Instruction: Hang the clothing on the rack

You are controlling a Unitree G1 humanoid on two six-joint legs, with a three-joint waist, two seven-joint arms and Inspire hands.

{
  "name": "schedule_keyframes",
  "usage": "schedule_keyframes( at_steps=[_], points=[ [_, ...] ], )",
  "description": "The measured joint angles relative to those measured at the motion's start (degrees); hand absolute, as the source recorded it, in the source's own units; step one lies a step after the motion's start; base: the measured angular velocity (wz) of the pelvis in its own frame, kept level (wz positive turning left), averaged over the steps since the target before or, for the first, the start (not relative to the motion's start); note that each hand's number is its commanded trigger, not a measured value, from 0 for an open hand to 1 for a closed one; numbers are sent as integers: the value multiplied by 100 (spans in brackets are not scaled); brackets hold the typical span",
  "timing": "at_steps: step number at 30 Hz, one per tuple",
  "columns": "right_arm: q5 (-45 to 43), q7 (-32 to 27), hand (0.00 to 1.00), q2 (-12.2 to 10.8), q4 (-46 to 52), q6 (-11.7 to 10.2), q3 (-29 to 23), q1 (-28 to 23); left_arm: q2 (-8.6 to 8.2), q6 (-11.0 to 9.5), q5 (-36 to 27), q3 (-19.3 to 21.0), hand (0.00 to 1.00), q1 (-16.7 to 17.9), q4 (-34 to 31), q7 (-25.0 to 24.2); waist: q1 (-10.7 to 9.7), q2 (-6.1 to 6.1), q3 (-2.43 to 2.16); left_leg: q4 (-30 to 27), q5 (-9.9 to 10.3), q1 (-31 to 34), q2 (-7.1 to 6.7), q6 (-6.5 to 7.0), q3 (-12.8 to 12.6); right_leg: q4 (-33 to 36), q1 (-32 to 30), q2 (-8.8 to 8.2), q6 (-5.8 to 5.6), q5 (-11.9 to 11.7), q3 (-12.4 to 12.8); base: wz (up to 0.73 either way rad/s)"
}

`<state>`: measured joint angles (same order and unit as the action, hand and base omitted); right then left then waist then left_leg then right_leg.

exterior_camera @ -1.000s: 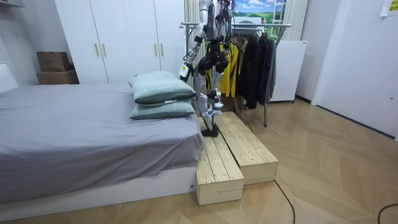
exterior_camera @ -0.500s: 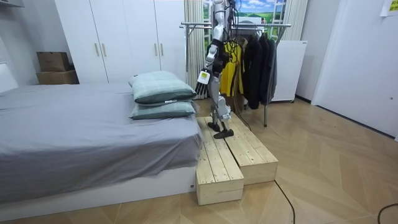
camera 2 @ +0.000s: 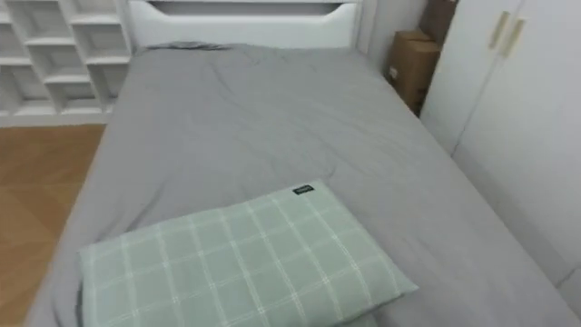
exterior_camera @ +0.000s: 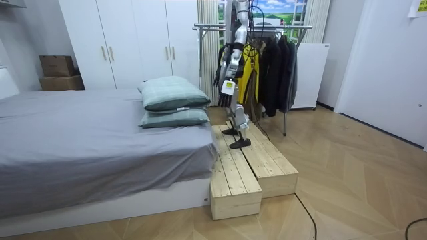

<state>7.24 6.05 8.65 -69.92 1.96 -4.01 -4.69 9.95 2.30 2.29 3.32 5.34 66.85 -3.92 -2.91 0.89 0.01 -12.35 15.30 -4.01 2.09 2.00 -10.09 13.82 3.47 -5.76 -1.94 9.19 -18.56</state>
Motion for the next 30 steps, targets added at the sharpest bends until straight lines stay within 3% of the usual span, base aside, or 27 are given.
schedule_keyframes(
  at_steps=[5,7,9,14,19,30],
  points=[
    [149,-57,0,-39,-12,-2,1,-53,5,-59,-48,95,0,148,-2,228,33,66,-10,-40,-16,20,-175,24,417,-296,247,-7,-77,3,365,41],
    [146,-77,0,-41,-7,-1,1,-87,-2,-59,-53,115,0,200,-13,360,42,92,-5,-37,-16,30,-200,25,480,-376,291,-1,-109,4,519,16],
    [116,-137,0,-41,28,12,2,-101,-35,-59,-41,194,0,283,0,473,208,96,6,-13,-16,-52,-201,24,465,-410,315,15,-121,2,705,-10],
    [-30,-144,0,-50,82,14,69,-80,-44,-57,-41,287,0,414,5,504,346,130,36,52,-16,-109,-189,24,501,-466,383,46,-131,8,750,-5],
    [-28,46,0,-63,20,6,277,13,-39,-56,-16,326,0,454,3,573,341,200,52,-66,-15,50,-197,23,616,-523,394,56,-131,8,766,16],
    [727,515,0,-72,-190,62,264,-110,-122,27,236,350,0,423,-26,588,300,110,49,-158,-40,138,-190,-25,726,-527,430,80,-133,9,725,4]
  ],
)
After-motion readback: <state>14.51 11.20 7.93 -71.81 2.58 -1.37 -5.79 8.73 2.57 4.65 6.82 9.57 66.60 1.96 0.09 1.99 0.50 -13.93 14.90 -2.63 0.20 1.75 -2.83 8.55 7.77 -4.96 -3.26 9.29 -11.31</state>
